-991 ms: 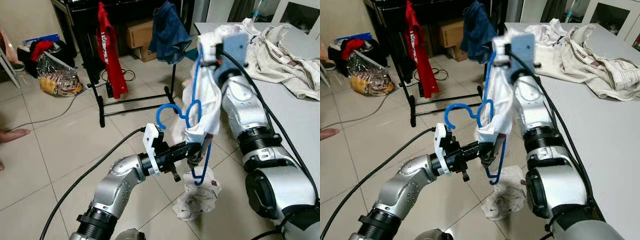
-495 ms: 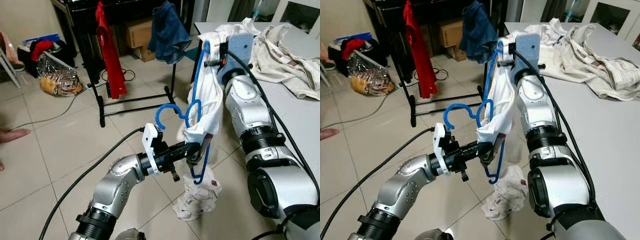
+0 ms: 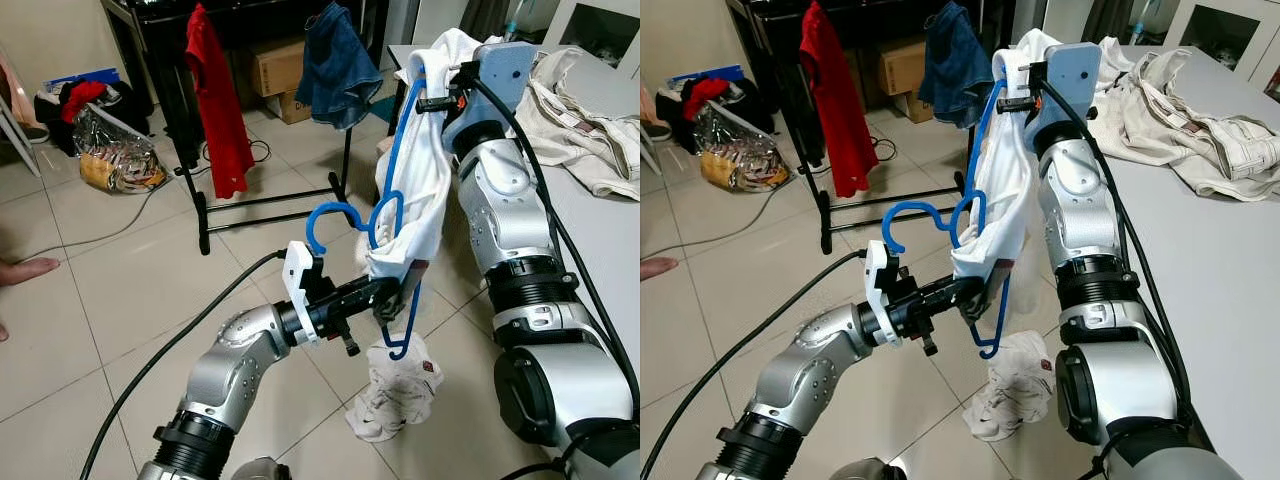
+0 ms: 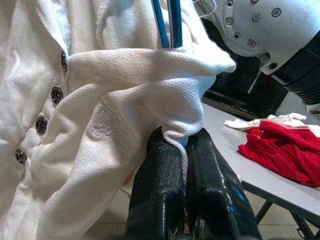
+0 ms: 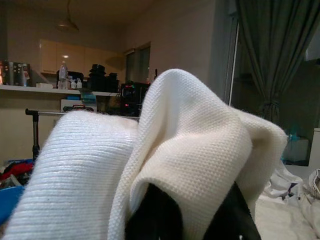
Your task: Hang hanger
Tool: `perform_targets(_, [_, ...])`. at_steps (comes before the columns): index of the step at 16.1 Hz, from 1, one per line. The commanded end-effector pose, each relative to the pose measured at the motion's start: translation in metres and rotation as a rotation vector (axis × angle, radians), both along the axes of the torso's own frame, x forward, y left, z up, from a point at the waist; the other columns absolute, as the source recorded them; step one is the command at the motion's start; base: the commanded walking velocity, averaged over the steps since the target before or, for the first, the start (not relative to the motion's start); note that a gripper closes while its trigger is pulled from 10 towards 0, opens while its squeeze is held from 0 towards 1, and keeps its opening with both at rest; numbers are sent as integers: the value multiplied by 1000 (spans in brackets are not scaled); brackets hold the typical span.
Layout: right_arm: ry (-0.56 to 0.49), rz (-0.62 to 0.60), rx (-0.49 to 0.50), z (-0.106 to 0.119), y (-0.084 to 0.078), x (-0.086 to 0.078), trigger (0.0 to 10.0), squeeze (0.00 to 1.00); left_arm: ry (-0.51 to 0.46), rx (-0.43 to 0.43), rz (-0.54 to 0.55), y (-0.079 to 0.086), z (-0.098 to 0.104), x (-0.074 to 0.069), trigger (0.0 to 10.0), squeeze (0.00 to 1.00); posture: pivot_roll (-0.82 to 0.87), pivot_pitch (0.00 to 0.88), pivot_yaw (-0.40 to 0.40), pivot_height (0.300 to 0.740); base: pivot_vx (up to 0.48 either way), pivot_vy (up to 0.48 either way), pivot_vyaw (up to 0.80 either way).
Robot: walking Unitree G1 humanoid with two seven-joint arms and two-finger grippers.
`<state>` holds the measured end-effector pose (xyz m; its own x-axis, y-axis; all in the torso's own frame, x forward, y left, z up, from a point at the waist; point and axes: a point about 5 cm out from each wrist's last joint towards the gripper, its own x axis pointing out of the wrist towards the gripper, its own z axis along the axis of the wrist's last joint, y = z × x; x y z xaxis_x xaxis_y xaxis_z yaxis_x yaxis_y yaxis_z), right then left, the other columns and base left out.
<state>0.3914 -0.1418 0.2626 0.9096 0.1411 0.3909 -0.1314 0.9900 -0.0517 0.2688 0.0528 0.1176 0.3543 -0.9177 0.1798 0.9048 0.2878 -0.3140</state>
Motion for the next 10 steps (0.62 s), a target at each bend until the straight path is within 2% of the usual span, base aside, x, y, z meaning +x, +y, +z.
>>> perform_targets(1, [-36,10,21,7,-2,-4,10000,0,-10,-1,-9,-1,4,1,10000,0,5,0,40,723,0,0,0])
perform_targets(5, [-70,-1,4,4,-6,-10,10000,0,-5,4,-1,1,2,0,10000,0,10,0,43,723,0,0,0])
perform_targets(7, [-145,7,5,11,-9,-16,10000,0,-4,4,-1,1,1,0,10000,0,11,0,44,723,0,0,0])
perform_targets(10, [-247,21,-87,14,-8,-30,10000,0,3,-12,15,1,4,3,10000,0,9,0,45,723,0,0,0])
